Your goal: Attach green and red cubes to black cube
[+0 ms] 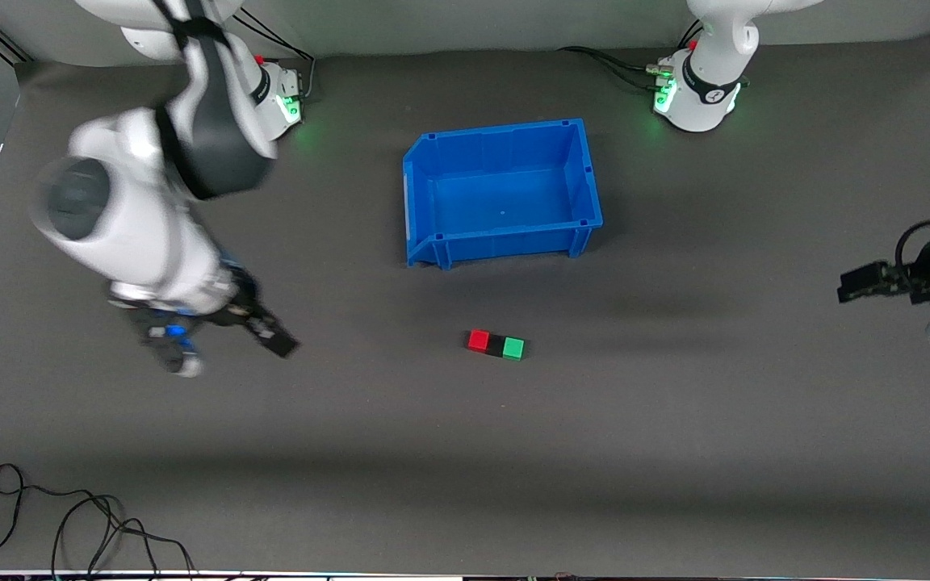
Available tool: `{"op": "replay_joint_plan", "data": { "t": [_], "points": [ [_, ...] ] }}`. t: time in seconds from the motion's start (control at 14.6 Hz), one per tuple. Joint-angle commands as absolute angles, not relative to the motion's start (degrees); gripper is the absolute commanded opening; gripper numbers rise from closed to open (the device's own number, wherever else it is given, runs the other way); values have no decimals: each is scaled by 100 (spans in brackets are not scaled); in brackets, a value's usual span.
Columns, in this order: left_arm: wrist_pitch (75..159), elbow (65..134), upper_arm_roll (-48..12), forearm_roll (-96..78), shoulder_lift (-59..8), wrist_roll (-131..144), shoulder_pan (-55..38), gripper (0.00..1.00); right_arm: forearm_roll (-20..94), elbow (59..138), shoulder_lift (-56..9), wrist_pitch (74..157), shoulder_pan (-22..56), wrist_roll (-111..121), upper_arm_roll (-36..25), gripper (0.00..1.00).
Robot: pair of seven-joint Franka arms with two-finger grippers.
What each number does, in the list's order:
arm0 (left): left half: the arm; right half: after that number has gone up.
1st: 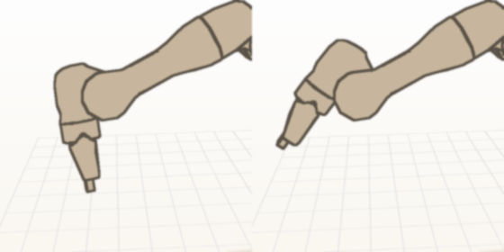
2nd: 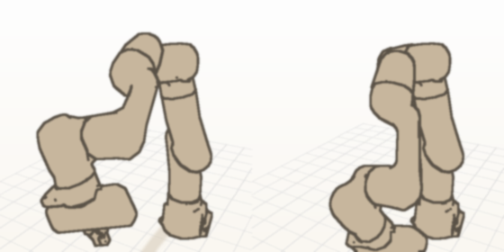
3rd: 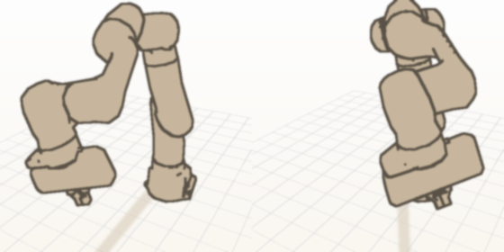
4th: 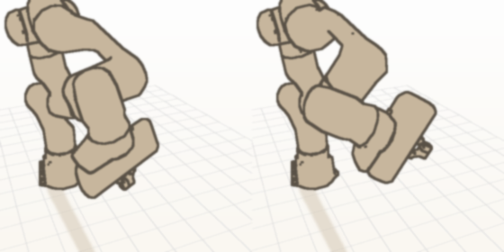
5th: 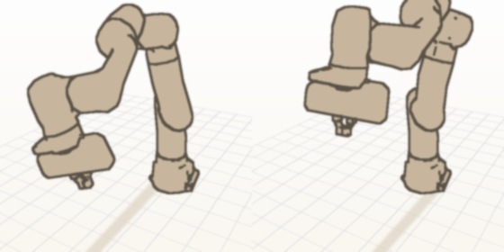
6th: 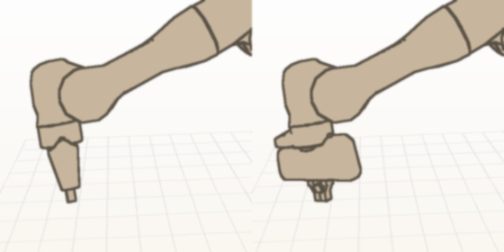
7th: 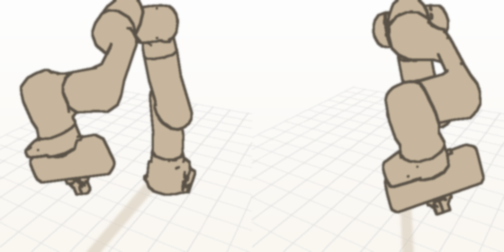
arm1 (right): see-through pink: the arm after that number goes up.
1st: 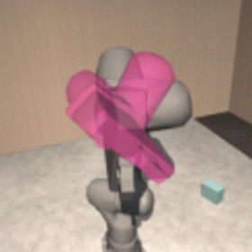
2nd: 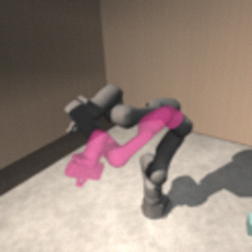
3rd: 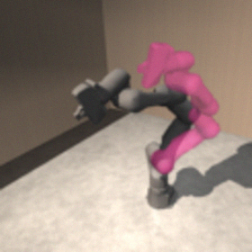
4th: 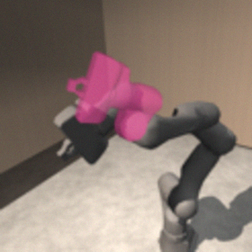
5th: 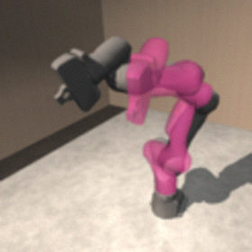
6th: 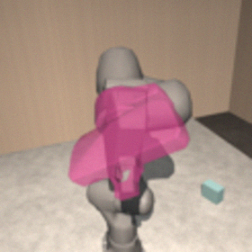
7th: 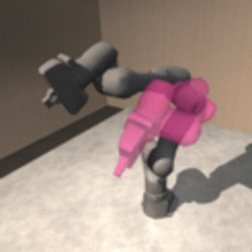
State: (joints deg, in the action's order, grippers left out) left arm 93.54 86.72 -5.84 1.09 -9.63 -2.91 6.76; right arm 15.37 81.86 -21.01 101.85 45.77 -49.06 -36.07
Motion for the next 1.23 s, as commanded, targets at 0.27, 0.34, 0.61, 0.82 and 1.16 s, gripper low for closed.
{"op": "replay_joint_plan", "data": {
  "t": [0.27, 0.34, 0.61, 0.82, 1.16],
  "points": [
    [9782, 9941, -606, 211, 62, -317, 659, 100, -33, 8700, -775, 9606, 2738, -2551, -2175, 100],
    [9800, 9914, -615, 150, 35, -308, 650, 100, -209, 8858, -591, 9606, 2298, -2262, -1753, 100],
    [9765, 9923, -615, 158, 26, -264, 650, 100, -325, 8983, -352, 9615, 864, -786, -792, 100],
    [9773, 9879, -615, 158, 9, -246, 650, 100, -255, 8974, -282, 9615, 371, 111, -651, 100],
    [9765, 9783, -615, 150, -87, -255, 650, 100, -229, 8965, -185, 9248, 62, 502, -457, 100]
  ]
}}
